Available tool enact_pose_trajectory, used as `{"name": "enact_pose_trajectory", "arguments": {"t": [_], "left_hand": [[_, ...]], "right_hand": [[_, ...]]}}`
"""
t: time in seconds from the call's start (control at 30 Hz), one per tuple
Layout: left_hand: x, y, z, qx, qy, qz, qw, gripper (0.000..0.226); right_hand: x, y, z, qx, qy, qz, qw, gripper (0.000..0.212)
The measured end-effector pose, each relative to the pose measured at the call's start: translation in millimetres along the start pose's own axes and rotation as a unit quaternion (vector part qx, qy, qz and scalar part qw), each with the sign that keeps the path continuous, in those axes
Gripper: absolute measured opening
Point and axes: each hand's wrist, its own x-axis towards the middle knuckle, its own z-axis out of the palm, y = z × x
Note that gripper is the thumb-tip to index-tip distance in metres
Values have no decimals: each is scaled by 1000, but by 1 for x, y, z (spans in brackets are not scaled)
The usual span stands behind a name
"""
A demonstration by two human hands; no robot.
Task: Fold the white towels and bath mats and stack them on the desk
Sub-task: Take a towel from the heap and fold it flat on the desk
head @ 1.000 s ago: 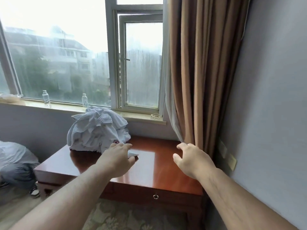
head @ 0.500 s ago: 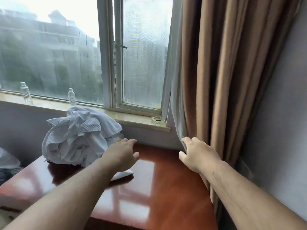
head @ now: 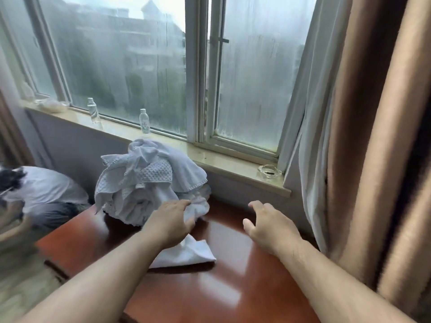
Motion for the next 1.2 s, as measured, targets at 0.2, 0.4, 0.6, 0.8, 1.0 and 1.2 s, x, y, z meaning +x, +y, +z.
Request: {"name": "enact_pose_trajectory", "arguments": {"t": [0.2, 0.4, 0.6, 0.8, 1.0, 1.2], "left_hand": [[-2, -16, 39, -84, 36, -99, 991, 51], [0, -29, 53, -77, 57, -146, 985, 43], [20, -32, 54, -84, 65, -160, 981, 48], [50, -37, 47, -93, 71, -162, 980, 52], [91, -66, 42, -115, 99, -183, 971, 55], [154, -127, 15, -143, 156, -165, 963, 62]], "right_hand": [[42, 13, 62, 35, -82, -19, 996, 54], [58, 24, 89, 150, -75, 19, 986, 45], [74, 30, 92, 209, -70, 36, 975, 40], [100, 29, 91, 206, -88, 45, 973, 49], [135, 9, 102, 200, -114, 52, 972, 58], [210, -54, 124, 211, -120, 46, 969, 58]]}}
